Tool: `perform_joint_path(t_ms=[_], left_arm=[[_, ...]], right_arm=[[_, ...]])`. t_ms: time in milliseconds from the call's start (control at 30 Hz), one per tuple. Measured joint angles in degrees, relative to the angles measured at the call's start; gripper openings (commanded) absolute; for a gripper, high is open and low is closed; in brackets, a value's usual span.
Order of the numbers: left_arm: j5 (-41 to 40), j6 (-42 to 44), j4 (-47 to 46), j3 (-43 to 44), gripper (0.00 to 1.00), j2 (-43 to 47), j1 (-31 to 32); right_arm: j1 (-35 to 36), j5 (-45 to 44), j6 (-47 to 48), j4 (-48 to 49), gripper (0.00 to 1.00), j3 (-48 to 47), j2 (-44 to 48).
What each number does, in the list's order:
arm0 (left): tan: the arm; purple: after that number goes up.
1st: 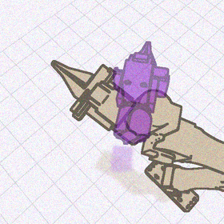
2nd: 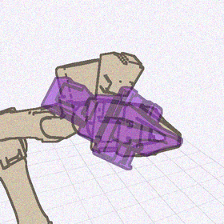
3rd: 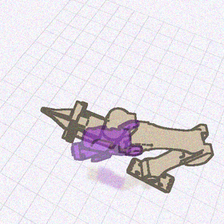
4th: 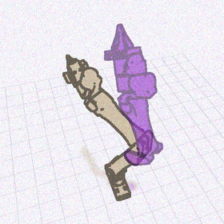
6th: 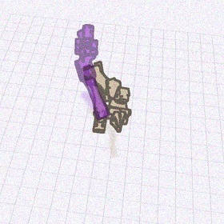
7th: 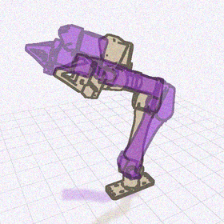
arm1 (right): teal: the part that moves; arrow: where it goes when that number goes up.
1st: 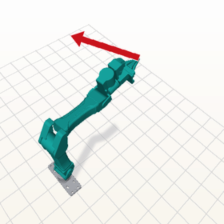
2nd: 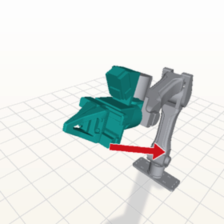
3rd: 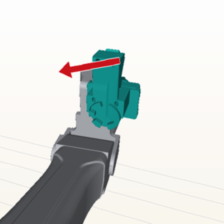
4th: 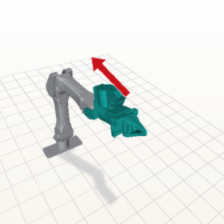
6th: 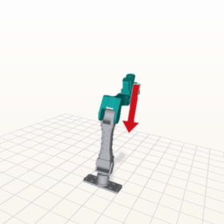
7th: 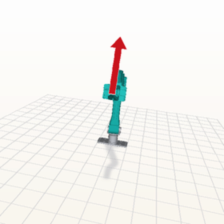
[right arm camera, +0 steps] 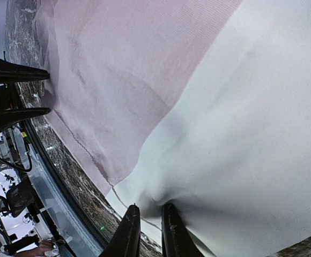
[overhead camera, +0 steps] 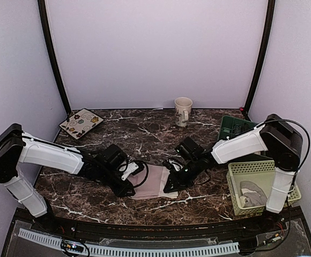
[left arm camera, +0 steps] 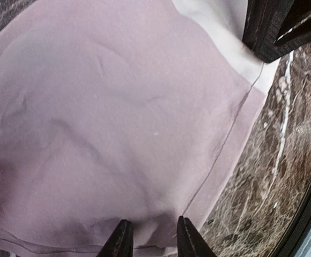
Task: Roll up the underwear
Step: Move the underwear to the center of the board.
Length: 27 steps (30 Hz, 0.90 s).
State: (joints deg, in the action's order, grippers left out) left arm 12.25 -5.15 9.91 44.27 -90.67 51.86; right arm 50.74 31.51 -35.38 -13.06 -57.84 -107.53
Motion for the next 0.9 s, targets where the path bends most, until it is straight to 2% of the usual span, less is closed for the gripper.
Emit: perform_joint_path(t_ms=[233, 467, 633, 733, 900], left_arm=[[-0.4, -0.8, 4.4, -0.9, 0.25, 1.2, 0.0], [3.2, -3.6, 10.4, -1.6, 0.38, 7.2, -0.1], [5.7, -5.0, 10.6, 1.6, 0.39, 15.1, -4.3], [7.0, -5.5, 10.1, 5.8, 0.36, 13.3, -9.2], [7.9, -6.2, 9.2, 11.3, 0.32, 4.9, -14.5]], right_arm=[[0.4, -0.5, 1.4, 0.8, 0.15, 4.2, 3.1], [1.6, -0.6, 4.4, -5.7, 0.29, 4.1, 5.9], [1.0, -1.6, 5.3, -11.0, 0.30, -1.8, 7.6], [-0.2, -2.3, 5.1, -10.6, 0.28, -4.7, 7.9], [-3.1, -3.9, 3.8, -9.6, 0.25, -6.3, 5.9]])
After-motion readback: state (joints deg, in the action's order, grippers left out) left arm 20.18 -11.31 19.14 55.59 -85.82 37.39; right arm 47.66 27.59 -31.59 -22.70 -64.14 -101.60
